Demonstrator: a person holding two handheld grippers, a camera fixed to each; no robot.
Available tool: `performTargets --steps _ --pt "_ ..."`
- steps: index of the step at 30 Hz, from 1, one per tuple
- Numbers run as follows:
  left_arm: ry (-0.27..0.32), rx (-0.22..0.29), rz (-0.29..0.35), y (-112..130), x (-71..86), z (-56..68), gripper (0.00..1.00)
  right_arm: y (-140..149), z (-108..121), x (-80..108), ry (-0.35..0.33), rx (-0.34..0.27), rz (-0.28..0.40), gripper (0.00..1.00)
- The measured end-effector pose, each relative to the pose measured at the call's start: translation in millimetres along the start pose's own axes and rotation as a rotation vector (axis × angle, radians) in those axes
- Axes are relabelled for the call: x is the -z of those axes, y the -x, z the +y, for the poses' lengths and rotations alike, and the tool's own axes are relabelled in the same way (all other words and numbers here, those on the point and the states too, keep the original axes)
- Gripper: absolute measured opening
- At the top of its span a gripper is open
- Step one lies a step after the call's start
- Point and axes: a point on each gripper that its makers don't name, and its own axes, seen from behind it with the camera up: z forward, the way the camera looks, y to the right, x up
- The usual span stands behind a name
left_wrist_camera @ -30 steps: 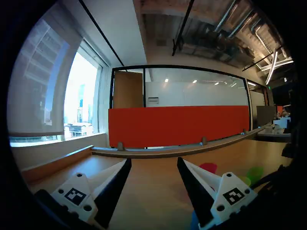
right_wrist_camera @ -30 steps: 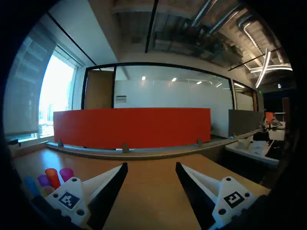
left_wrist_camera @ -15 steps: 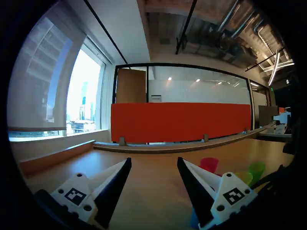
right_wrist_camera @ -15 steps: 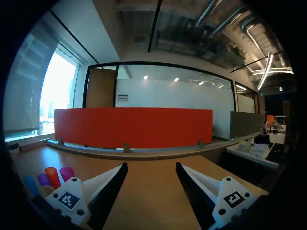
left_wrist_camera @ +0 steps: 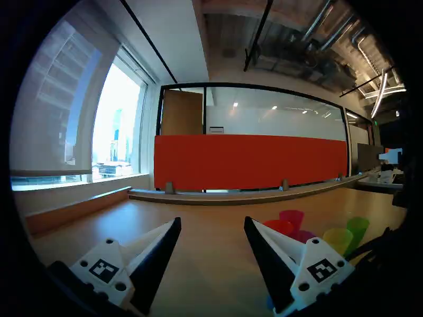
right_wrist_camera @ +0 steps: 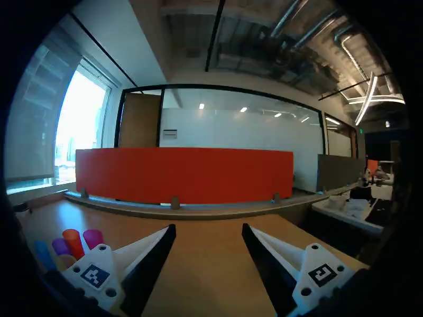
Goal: Pour water
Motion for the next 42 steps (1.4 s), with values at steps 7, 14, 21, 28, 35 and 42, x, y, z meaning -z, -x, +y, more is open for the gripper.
performTargets --steps 7,14,21,28,35,42 --pt "-0.006 0.012 -0.007 6.7 -2.1 -3.1 0.88 -1.5 0.1 2.2 0.002 0.004 0.001 0.97" --pt "-0.009 -0.002 -0.017 12.4 -3.3 -4.0 0.88 -2.9 -0.5 2.7 0.002 0.007 0.0 0.97" --pt "-0.009 -0.01 -0.037 16.7 -5.2 -3.0 0.88 -3.6 -3.2 2.0 -0.006 0.008 0.0 0.97" --pt "-0.009 -0.011 -0.051 20.6 -6.4 -2.7 0.88 -4.9 -4.1 2.2 -0.01 0.011 0.002 0.97" --pt "-0.005 -0.011 -0.054 20.7 -8.1 -1.9 0.88 -5.8 -4.9 2.6 -0.015 0.005 0.004 0.97" --pt "-0.007 -0.012 -0.054 21.0 -8.8 -2.0 0.88 -2.4 -6.4 3.7 -0.021 0.01 0.0 0.97"
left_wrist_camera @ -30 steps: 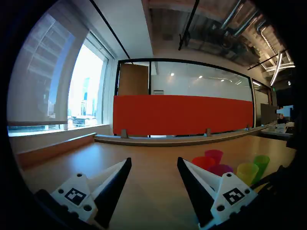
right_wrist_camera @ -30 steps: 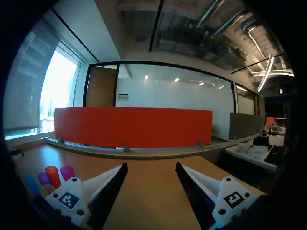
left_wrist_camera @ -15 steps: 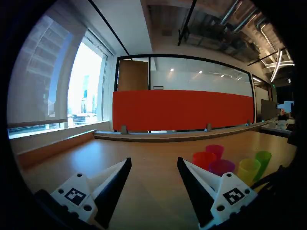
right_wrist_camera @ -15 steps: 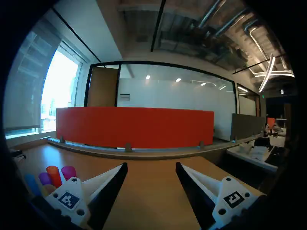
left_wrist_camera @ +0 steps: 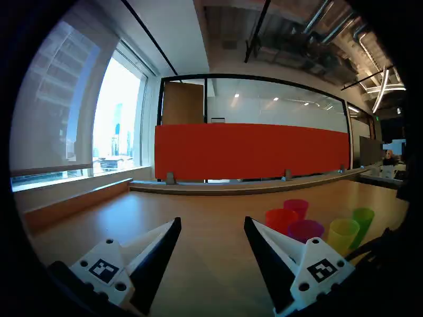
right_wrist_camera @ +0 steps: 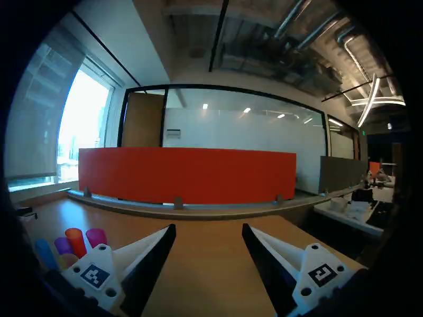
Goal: Pour water
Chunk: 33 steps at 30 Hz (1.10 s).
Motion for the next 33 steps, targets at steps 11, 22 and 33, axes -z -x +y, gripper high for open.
performTargets --steps 11,22,33 --pt "0.0 -0.001 -0.001 0.6 0.2 0.0 0.92 1.2 -2.6 3.1 -0.007 0.007 0.014 0.97" --pt "0.0 -0.002 -0.001 0.6 0.5 0.0 0.92 19.3 -12.3 10.6 -0.025 0.02 0.035 0.97" --pt "0.0 -0.002 -0.001 0.3 0.3 0.6 0.92 40.6 -25.1 17.1 -0.056 -0.003 0.04 0.98"
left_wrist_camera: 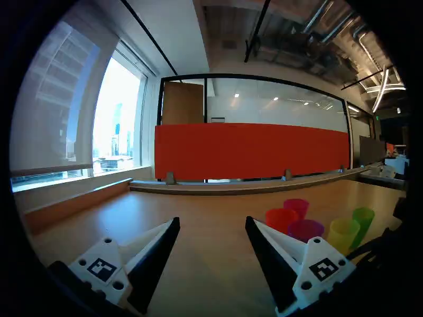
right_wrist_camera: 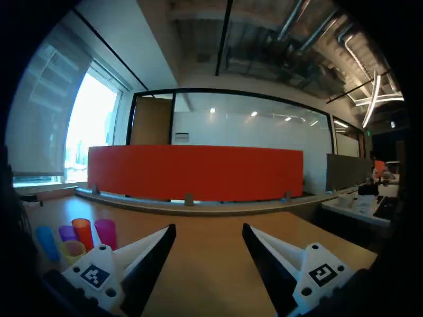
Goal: Pour water
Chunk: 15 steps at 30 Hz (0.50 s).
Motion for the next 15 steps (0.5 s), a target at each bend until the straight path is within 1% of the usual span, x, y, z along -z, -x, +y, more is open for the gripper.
performTargets --steps 8,15 --pt "0.0 0.0 0.0 -0.2 0.4 -0.1 0.92 10.3 -0.1 -2.4 -0.016 0.006 0.012 0.98" --pt "0.0 0.0 0.0 -0.3 0.4 -0.4 0.92 18.5 5.1 -5.7 -0.012 -0.021 0.014 0.98"
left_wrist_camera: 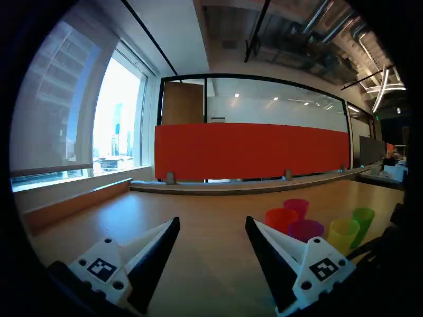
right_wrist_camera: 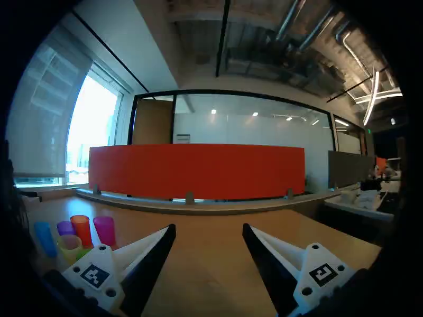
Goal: Pour water
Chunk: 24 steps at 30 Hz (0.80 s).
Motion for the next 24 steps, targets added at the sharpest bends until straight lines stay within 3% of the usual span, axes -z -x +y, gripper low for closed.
performTargets --steps 12,24 --pt "0.0 0.0 0.0 0.0 -0.2 -0.1 0.92 27.0 9.3 -4.0 0.009 -0.021 -0.028 0.98" --pt "0.0 0.0 0.0 -0.1 -0.1 0.3 0.92 34.8 4.1 -7.4 0.003 -0.007 -0.054 0.98"
